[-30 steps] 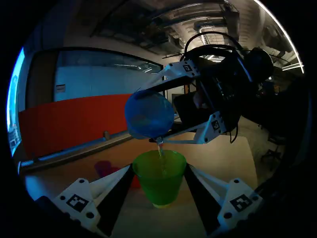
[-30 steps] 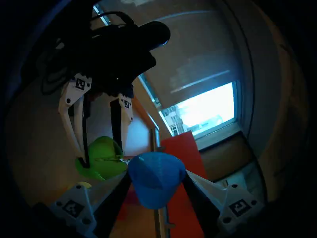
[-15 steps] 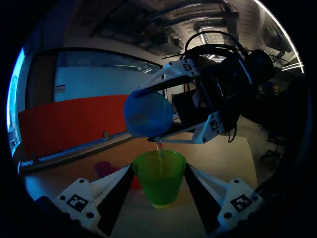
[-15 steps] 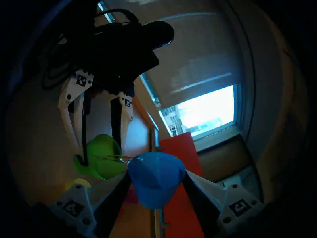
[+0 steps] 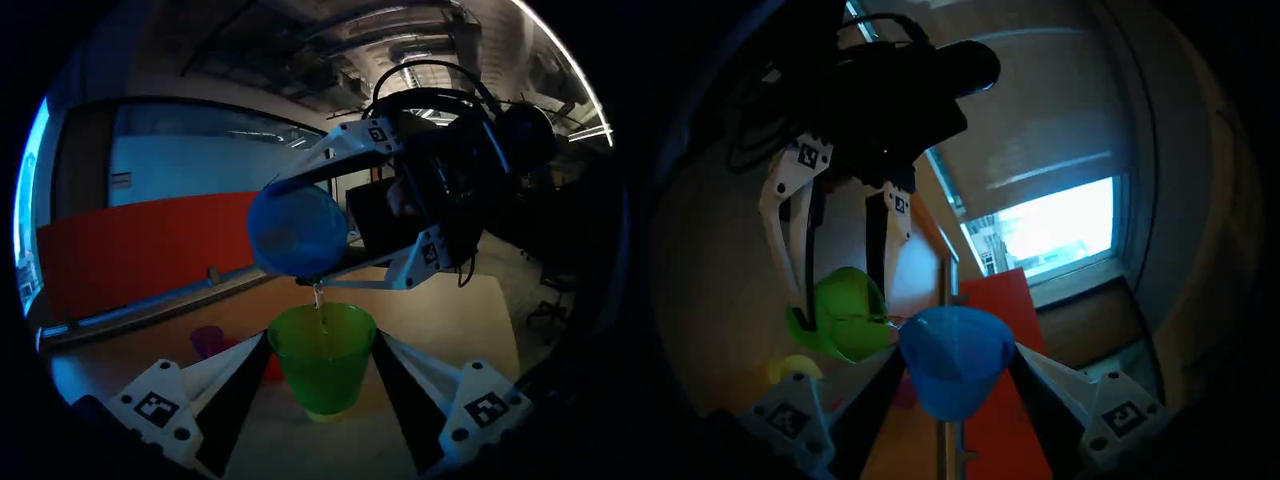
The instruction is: Pour water
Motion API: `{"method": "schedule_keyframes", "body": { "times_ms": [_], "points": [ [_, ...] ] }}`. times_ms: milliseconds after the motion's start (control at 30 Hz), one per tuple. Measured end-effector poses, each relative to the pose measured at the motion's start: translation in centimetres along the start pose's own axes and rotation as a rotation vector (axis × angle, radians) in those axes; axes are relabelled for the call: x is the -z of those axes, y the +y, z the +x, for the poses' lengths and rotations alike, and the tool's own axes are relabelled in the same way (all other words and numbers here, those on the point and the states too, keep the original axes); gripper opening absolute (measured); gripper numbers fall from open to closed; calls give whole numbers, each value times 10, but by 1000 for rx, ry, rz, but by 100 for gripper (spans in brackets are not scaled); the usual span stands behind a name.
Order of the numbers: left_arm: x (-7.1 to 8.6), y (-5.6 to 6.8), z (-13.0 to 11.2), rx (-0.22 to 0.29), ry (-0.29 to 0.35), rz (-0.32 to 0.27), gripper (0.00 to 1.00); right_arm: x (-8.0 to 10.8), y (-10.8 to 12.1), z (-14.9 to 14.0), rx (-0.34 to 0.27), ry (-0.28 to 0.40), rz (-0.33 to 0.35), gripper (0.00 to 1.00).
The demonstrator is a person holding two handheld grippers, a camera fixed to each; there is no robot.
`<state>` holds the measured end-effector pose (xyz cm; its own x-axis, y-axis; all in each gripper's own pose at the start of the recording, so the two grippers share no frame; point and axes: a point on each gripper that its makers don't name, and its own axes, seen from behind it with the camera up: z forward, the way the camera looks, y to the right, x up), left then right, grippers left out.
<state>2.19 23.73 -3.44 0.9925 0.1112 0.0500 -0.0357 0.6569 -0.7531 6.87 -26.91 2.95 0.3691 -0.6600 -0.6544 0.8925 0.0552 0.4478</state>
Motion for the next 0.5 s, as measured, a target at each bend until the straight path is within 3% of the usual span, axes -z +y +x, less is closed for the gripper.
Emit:
{"method": "schedule_keyframes", "body": {
  "times_ms": [500],
  "points": [
    [-2, 0, 0, 1, 1, 1, 88, 1, 3, -3, 34, -4, -3, 91]
  ]
}}
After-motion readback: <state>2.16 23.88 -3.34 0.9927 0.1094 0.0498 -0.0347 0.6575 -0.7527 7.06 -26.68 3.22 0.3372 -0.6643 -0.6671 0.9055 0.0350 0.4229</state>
